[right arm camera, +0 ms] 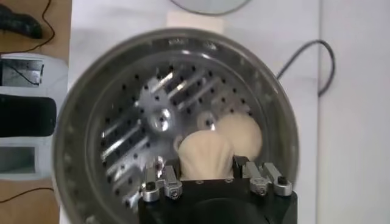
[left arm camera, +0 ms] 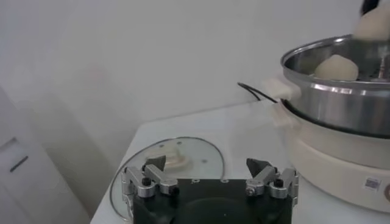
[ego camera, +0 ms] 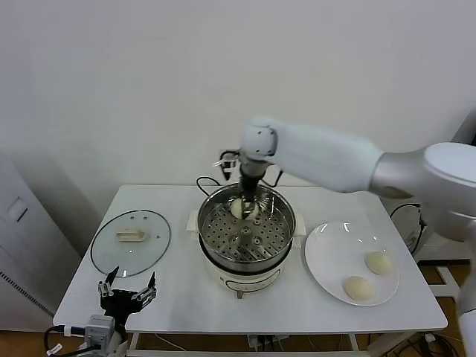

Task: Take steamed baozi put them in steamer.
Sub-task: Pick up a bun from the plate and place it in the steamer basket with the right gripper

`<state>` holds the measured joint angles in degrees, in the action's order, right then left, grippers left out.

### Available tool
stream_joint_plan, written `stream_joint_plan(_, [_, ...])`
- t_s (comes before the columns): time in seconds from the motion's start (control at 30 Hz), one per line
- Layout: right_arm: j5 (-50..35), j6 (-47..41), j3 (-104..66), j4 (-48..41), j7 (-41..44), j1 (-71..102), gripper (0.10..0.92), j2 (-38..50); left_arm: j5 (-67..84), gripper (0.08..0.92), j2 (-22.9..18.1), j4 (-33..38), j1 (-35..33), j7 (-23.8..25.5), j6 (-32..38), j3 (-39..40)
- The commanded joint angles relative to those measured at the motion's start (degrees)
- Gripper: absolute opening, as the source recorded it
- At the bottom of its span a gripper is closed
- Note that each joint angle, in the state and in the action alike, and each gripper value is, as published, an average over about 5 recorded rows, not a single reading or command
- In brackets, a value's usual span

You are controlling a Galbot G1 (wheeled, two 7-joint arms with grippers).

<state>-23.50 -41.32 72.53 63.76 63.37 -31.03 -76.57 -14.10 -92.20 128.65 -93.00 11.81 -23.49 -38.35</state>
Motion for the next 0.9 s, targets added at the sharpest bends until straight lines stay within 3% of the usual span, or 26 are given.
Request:
stream_joint_plan(0.03, [0.12, -1.33, -0.23, -3.56, -2.09, 4.17, 0.518, -6.96, 0.03, 0.823, -2.57, -0.10, 0.09, 0.00, -0.05, 0.17])
stream_joint_plan(0.6, [1.19, -1.75, -1.56, -3.51, -2.62, 5.87, 0.540, -7.54, 0.11, 0.823, -2.63, 0.00, 0.07, -0.02, -0.05, 0.26])
stream_joint_plan(0.9, [1.33, -1.88, -1.94, -1.21, -2.76, 5.09, 0.775, -5.09, -0.02, 0.823, -2.79, 0.14, 0.00, -0.04, -0.05, 0.36])
